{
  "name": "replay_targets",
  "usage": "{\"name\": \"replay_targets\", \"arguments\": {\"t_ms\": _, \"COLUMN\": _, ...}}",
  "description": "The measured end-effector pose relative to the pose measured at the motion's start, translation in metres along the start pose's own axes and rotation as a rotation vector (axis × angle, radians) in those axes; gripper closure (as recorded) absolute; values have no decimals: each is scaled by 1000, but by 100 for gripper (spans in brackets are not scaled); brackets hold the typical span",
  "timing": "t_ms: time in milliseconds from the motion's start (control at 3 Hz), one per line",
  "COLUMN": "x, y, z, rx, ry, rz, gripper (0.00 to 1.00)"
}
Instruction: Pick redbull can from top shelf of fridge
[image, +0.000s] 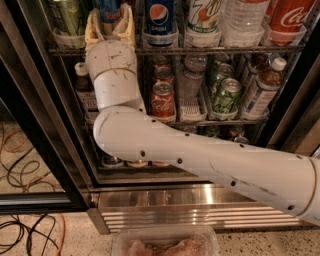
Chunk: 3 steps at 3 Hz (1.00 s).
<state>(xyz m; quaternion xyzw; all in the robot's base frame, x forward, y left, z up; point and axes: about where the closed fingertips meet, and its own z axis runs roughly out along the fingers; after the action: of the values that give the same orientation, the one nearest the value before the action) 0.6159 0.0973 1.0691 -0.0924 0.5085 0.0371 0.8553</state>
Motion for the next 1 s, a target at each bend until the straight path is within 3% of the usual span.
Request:
{"name": "replay_targets", "arguments": {"t_ms": 333, "x": -14, "y": -5, "z": 4, "rx": 18, "ry": -49, "rz": 32, "gripper": 100}}
{"name": "replay_targets", "arguments": {"t_ms": 1000, "x": -29, "y": -9, "z": 3, "rx": -5, "ry": -135, "rz": 43, "gripper": 100}}
